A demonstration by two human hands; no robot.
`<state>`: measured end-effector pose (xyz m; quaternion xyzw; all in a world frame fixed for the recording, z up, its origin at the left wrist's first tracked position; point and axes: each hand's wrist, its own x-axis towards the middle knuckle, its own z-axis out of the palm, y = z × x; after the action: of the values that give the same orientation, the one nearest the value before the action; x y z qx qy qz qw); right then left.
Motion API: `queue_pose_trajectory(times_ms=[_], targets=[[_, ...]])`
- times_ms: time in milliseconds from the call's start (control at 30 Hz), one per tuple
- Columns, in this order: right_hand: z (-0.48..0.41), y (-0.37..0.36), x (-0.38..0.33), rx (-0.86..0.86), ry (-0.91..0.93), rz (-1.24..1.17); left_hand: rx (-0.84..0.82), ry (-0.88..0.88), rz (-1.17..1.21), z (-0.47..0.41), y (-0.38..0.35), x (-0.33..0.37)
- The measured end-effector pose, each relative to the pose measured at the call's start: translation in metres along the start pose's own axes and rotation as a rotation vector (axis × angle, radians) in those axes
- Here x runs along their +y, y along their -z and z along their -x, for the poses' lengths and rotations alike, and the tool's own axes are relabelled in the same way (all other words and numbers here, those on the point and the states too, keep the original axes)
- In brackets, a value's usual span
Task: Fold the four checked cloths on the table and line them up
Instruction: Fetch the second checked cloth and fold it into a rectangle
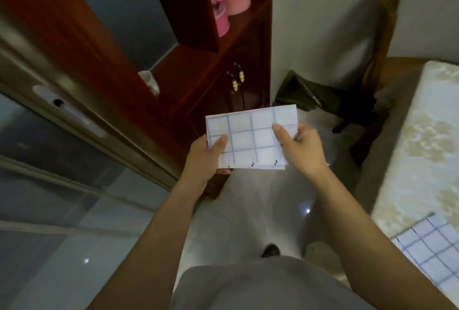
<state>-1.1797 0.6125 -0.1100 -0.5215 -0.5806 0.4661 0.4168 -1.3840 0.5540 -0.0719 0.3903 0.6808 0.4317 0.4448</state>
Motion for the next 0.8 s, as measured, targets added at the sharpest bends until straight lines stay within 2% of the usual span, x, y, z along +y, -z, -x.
queue_pose_trajectory(times_ms=[167,400,533,800], targets=[[-0.012,0.047,0.029,0.239,-0.073,-0.001,-0.190,-0.010,-0.059,-0.053,-0.059,0.015],[-0.021,0.099,0.063,0.494,-0.291,-0.003,-0.446,0.040,-0.065,-0.122,-0.146,0.014],[-0.059,0.122,0.070,0.642,-0.307,0.001,-0.628,0.034,-0.107,-0.174,-0.192,0.019],[-0.160,0.166,0.029,0.912,-0.318,0.126,-0.795,-0.245,-0.184,-0.296,-0.279,0.125]])
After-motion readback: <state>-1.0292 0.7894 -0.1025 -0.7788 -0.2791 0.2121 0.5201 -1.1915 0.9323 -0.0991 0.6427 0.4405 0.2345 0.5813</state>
